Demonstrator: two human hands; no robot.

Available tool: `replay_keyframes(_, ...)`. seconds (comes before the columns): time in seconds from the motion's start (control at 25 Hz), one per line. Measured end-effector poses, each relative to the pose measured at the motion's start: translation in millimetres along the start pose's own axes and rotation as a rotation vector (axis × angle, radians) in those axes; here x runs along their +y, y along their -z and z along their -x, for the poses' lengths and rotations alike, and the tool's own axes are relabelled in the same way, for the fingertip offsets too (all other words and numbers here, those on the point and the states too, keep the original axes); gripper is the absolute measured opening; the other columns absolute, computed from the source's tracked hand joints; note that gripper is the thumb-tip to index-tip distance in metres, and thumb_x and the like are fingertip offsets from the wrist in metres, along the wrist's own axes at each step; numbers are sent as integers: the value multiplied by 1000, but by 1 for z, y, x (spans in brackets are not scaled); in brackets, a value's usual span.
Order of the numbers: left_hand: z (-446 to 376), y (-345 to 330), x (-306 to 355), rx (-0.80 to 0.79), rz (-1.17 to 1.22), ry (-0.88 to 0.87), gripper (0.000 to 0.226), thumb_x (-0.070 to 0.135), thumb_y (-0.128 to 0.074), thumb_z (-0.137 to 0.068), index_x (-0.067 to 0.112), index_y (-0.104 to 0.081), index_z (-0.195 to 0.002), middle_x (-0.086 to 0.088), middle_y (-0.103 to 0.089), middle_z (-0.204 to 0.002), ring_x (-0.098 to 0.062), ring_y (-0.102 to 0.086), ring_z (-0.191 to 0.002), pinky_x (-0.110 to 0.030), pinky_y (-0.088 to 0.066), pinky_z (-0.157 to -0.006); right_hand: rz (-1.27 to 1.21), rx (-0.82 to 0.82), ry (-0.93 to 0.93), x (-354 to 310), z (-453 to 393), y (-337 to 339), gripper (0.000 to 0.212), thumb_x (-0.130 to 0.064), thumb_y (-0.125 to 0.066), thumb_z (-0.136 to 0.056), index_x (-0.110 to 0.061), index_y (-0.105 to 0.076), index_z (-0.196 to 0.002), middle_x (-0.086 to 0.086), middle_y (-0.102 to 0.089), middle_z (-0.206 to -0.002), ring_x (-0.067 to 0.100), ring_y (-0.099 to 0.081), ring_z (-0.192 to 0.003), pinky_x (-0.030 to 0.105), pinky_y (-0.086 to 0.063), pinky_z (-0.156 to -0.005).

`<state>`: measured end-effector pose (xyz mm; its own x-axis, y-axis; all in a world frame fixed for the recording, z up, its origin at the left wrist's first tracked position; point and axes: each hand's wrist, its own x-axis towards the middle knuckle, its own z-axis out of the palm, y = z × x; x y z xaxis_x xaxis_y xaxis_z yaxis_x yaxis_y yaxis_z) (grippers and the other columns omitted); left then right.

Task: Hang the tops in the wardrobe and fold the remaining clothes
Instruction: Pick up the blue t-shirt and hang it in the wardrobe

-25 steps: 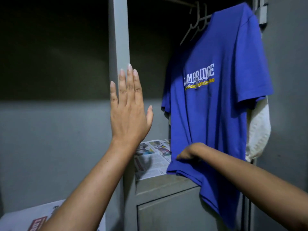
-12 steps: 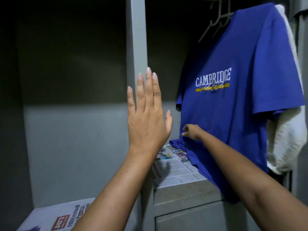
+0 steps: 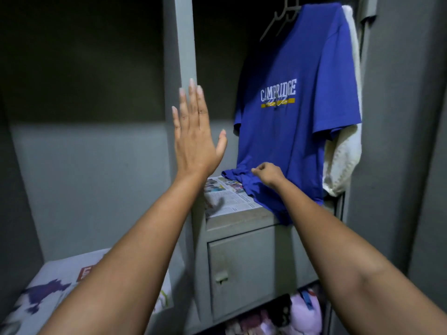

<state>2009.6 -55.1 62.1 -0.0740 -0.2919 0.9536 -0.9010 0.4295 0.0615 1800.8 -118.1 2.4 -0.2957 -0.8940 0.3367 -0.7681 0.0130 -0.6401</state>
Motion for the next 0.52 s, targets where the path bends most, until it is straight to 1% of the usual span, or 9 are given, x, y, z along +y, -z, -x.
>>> replay_keyframes(0.04,11,4,-2,-11,133,41,87,42,-49,-90,5,1,-152,-11,5,-160,-27,6,-147,-40,-3,-121,-97,25,-19,0,17,1,30,-30,-48,-97,-5,-58,-84,12,-57,-85,24,-50,-88,30,-35,-72)
replay_keyframes(0.08,26,7,-5,-24,253,85,84,42,-47,-92,6,1,-152,-9,6,-160,-25,6,-148,-38,-3,-121,-190,47,-34,1,34,1,32,-32,-49,-97,-4,-59,-85,10,-57,-85,24,-50,-88,30,-35,-73)
replay_keyframes(0.12,45,11,-8,-39,358,135,81,43,-44,-95,9,1,-152,-7,7,-160,-22,6,-148,-37,-4,-121,-279,64,-55,5,51,1,34,-35,-50,-96,-3,-61,-97,9,-60,-95,24,-52,-96,31,-37,-80)
replay_keyframes(0.16,67,13,-12,-61,455,199,79,45,-42,-96,11,2,-153,-5,6,-161,-20,4,-148,-35,-5,-121,-352,79,-77,10,68,-1,39,-37,-51,-96,-5,-59,-116,9,-61,-114,25,-53,-109,31,-37,-90)
replay_keyframes(0.2,91,18,-13,-94,554,287,77,46,-40,-98,13,2,-153,-3,4,-161,-17,2,-148,-34,-7,-120,-410,81,-103,15,90,-1,47,-39,-52,-95,-7,-51,-130,8,-55,-130,25,-48,-122,31,-34,-99)
replay_keyframes(0.24,115,23,-14,-133,651,390,74,45,-40,-98,15,0,-153,-2,0,-161,-16,-2,-148,-33,-8,-120,-462,79,-119,21,112,-2,54,-39,-53,-94,-9,-43,-138,8,-48,-140,24,-43,-129,31,-31,-104)
replay_keyframes(0.32,161,37,-11,-220,797,615,69,43,-41,-99,18,-8,-153,0,-11,-160,-16,-12,-147,-30,-11,-119,-567,57,-143,35,158,-3,63,-38,-56,-93,-9,-33,-144,8,-39,-147,24,-38,-134,32,-27,-110)
replay_keyframes(0.4,200,60,-4,-294,878,829,64,42,-41,-99,18,-16,-152,-1,-19,-158,-16,-20,-145,-29,-14,-117,-621,28,-173,50,211,3,66,-37,-57,-93,-9,-28,-146,10,-35,-149,24,-37,-135,33,-27,-112)
replay_keyframes(0.52,242,100,21,-370,973,1031,64,43,-39,-100,11,-18,-152,-4,-20,-158,-18,-20,-145,-27,-13,-115,-584,3,-222,70,297,28,68,-38,-54,-94,-10,-24,-148,12,-32,-151,25,-35,-137,33,-24,-111)
